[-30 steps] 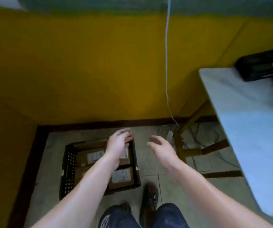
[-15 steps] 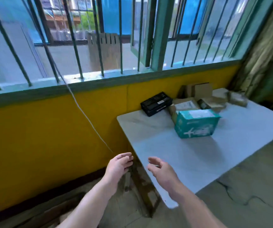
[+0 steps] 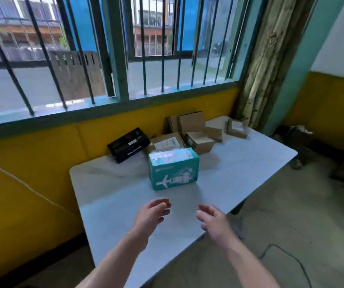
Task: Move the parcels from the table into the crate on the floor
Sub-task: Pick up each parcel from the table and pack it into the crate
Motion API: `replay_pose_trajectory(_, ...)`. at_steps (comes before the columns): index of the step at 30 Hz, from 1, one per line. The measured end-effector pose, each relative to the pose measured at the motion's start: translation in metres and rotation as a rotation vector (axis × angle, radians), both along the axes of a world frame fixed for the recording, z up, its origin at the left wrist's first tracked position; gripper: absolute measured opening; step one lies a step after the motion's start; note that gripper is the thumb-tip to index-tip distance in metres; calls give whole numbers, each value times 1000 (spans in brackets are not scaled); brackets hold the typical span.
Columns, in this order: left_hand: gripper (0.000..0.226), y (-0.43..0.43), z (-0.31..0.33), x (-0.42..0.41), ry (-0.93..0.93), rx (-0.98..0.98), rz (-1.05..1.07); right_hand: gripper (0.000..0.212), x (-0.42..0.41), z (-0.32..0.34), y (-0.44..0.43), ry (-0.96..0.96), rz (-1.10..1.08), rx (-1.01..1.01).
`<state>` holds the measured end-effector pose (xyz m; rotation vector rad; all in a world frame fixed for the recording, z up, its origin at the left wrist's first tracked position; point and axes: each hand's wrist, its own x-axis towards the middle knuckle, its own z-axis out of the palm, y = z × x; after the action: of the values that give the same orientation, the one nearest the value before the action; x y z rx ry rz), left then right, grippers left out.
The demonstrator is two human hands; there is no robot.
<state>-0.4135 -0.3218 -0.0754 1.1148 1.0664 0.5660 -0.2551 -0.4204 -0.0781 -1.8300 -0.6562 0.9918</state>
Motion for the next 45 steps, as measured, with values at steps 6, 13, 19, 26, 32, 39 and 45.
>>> replay_pose_trajectory(6, 22, 66, -14, 66, -11, 96, 127, 21, 68, -6, 48, 24, 27, -34)
replay_pose_trajectory(13, 21, 161, -14, 123, -77, 269, 391, 29, 147, -9, 142, 22, 72, -94)
replay_pose_trajectory(19, 46, 210, -35, 126, 373, 276, 472, 41, 186, -23, 202, 18, -9, -133)
replay_pose_trajectory(26, 15, 223, -60, 127, 208, -106, 497, 42, 197, -43, 271, 247, 130, -343)
replay_pose_trajectory(32, 19, 209, -53, 141, 231, -141, 566, 41, 206, -45, 309, 302, 269, -280)
replay_pose_trajectory(39, 44, 177, -55, 151, 157, -117, 810, 31, 227, -49, 304, 354, 431, -32)
replay_pose_trajectory(45, 34, 152, -36, 156, 95, 133, 1034, 27, 236, -24, 311, 466, 477, 163)
